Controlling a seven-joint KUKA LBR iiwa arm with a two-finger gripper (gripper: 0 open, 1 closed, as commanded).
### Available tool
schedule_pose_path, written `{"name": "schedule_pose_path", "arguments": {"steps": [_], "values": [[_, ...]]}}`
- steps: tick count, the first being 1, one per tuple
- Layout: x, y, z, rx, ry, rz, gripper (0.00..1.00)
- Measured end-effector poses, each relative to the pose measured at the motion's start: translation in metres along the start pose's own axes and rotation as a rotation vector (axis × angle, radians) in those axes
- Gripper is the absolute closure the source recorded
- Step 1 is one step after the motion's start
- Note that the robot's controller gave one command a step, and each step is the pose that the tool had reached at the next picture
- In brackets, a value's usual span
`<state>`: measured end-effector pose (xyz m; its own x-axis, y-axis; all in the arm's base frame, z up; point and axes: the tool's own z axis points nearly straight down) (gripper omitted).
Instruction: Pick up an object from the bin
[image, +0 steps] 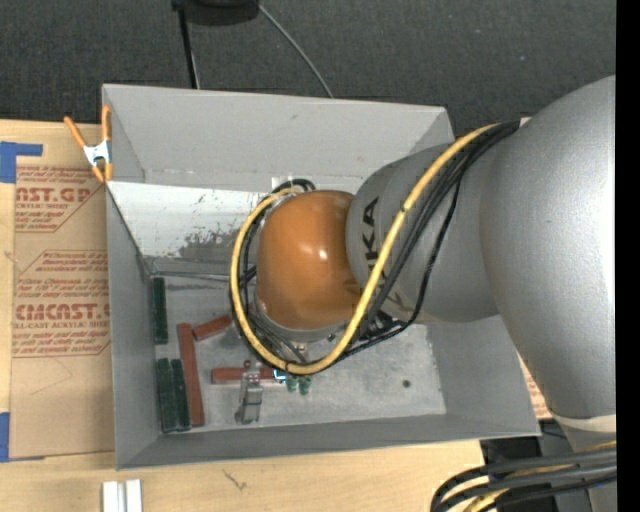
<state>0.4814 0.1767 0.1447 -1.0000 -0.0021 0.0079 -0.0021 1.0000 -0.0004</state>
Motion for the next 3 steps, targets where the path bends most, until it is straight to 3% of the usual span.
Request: {"name": "schedule_pose_path", "arguments": {"steps": [1,2,3], "values": [[-0.002,-0.001,-0.004,-0.001,-0.007,0.002,0.00],[-0.033,-0.003,0.074,-0.001,-0.010,-0.045,1.00],[-0.033,-0.003,0.074,-0.001,-0.010,-0.045,1.00]]}}
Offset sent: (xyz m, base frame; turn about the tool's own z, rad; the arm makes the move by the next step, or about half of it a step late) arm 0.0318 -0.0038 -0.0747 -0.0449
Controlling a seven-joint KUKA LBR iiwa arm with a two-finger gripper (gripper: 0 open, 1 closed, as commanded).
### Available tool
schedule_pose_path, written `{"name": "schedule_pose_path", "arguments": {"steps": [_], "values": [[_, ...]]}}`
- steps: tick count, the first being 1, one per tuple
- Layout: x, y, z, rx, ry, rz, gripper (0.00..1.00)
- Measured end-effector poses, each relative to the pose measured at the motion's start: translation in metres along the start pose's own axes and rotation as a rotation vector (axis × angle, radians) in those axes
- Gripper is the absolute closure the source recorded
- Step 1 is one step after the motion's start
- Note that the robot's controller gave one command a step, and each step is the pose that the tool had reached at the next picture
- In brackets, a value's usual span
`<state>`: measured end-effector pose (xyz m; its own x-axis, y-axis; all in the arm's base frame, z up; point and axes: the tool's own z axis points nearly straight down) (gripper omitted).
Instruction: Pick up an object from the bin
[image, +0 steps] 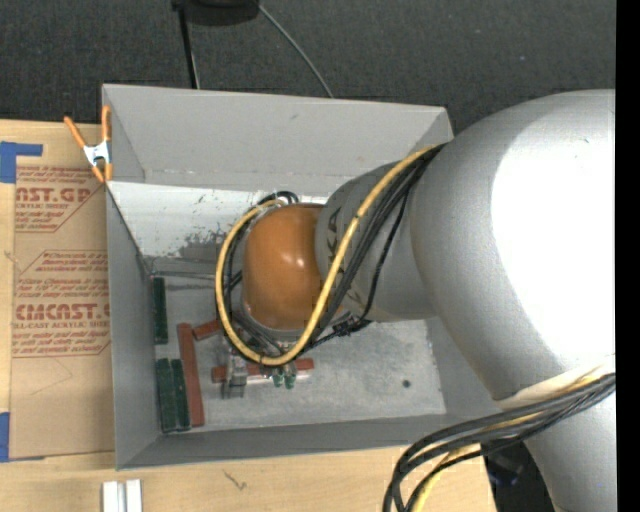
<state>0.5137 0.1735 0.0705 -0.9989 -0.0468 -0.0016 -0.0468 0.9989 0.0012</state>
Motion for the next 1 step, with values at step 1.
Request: {"name": "schedule_pose_path", "arguments": {"steps": [1], "values": [[-0.0501,-0.0294,-0.1919,0.001,-0.002,-0.038,1.00]]}}
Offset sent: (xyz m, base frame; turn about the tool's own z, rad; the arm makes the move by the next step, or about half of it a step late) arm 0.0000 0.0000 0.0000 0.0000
